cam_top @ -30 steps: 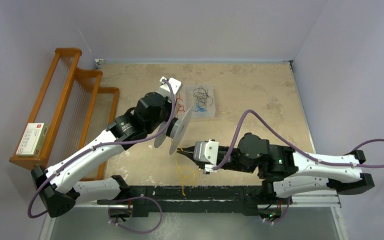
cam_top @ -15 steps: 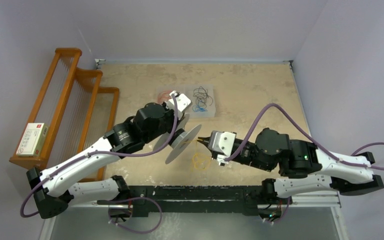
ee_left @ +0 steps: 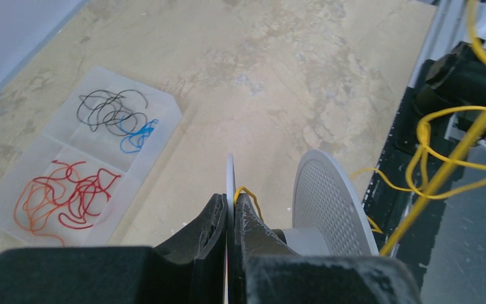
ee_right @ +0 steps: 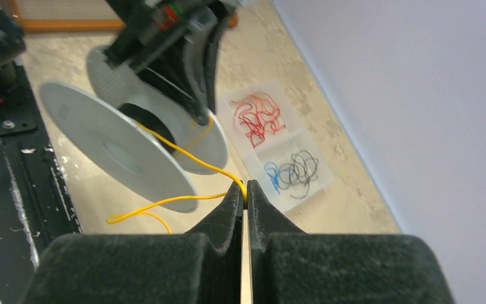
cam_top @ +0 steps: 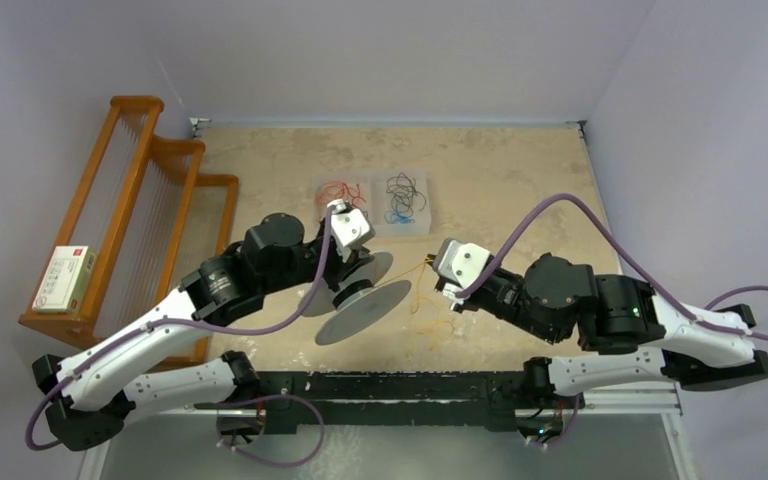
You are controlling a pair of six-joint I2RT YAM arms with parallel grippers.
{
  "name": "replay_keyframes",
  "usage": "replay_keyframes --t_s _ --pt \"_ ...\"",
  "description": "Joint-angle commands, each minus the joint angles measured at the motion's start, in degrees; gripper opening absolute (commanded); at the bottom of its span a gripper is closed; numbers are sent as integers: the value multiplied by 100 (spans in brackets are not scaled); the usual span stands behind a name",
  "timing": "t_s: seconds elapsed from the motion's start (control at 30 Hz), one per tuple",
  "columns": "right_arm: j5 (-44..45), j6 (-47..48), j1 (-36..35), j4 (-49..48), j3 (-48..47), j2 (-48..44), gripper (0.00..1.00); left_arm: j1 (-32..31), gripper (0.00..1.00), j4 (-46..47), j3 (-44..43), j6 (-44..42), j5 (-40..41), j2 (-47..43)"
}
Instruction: Wrap the cables
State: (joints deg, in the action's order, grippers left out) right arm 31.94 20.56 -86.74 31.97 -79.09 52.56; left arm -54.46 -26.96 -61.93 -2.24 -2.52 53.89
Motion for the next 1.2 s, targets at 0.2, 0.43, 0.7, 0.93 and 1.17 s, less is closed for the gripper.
replay_keyframes --t_s 0.2,0.43,0.7,0.93,1.17 --pt "1355 -1004 -36 306 336 -529 0 -12 0 458 -328 267 -1316 -582" --pt "1508 -1925 -35 168 1319 -1080 0 -12 0 1384 -211 947 -1562 -955" --pt "1549 -2634 -34 195 1823 -1021 0 -12 0 2401 -341 1715 -1283 -1192" --pt "1138 -2130 -36 -510 1890 -447 0 -6 0 2729 -375 1855 -9 -1328" --pt "585 -1858 -23 -1400 2237 -366 0 -6 0 3101 -444 1666 1559 -1432"
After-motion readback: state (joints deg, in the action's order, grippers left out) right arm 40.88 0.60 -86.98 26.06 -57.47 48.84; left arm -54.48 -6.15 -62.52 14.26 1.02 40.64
